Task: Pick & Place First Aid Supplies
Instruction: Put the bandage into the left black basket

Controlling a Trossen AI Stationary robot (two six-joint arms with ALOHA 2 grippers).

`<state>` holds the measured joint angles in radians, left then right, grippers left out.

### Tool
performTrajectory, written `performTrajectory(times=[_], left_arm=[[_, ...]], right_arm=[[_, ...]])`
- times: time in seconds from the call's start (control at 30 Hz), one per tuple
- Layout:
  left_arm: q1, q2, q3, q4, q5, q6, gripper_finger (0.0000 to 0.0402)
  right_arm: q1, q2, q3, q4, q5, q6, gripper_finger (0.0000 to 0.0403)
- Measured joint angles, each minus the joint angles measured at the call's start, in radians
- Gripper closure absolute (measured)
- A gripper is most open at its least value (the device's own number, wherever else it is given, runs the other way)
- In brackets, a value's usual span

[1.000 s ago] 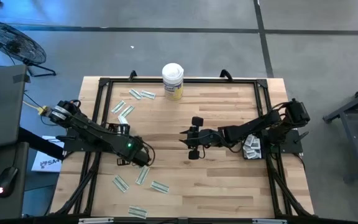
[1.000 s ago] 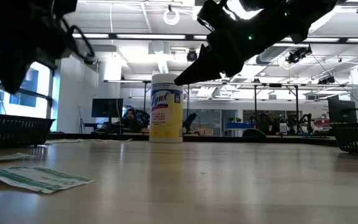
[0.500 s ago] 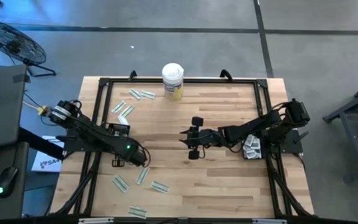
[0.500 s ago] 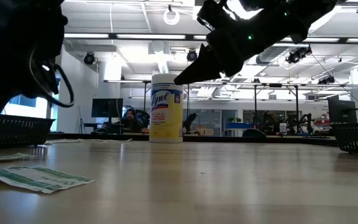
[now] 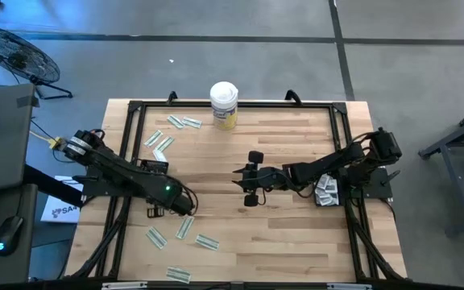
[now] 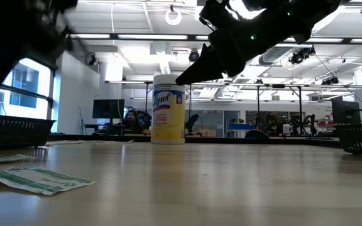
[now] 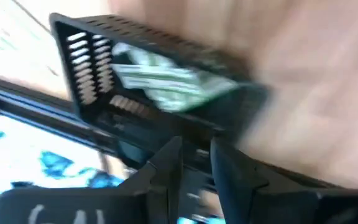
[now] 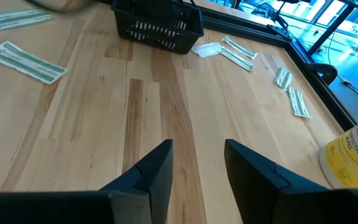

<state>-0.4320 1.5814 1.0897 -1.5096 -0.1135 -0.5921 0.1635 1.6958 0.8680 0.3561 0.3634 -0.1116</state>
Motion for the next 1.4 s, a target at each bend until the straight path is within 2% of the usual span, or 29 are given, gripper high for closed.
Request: performTrajectory(times=[0.1,0.2,0.4,0.5,0.6,0.67,0.9,1.13,1.23,1.4], left_arm=[[-0.014,0.000,0.120,0.000,0.051,-0.067,0.0319],[-0.072,-0.002,0.187,0.117,-0.029,-0.082,0.0319],[-0.263,0.000,0.141,0.510,0.015,0.107,0.0318],[-0.347,0.000,0.101,0.644,-0.033,0.162,0.0318],[-0.395,0.000,0.065,0.675,-0.143,0.143,0.0318],[-0.409,0.000,0.036,0.678,-0.177,0.121,0.0318],[-0.419,0.001,-0.077,0.787,-0.134,0.064,0.0318],[-0.419,0.012,-0.092,0.833,-0.147,0.070,0.0316],[-0.419,0.039,-0.092,0.836,-0.156,0.087,0.0300],[-0.418,0.081,-0.092,0.867,-0.159,0.128,0.0252]], right_arm=[[-0.002,0.000,0.000,0.000,0.000,0.000,0.0265],[-0.002,0.000,0.000,0.000,0.000,0.001,0.0265],[-0.002,0.000,0.000,-0.012,0.000,0.003,0.0265],[-0.002,0.000,0.000,-0.011,0.000,0.007,0.0265],[-0.002,0.000,0.000,-0.001,0.000,0.008,0.0265],[-0.002,0.000,0.000,0.009,0.000,0.008,0.0265],[-0.003,0.000,0.000,0.021,0.000,0.008,0.0265],[-0.002,0.000,0.000,0.013,0.000,0.010,0.0265],[-0.002,0.000,0.000,0.011,0.000,0.010,0.0265],[-0.002,0.000,0.000,0.006,0.000,0.010,0.0265]])
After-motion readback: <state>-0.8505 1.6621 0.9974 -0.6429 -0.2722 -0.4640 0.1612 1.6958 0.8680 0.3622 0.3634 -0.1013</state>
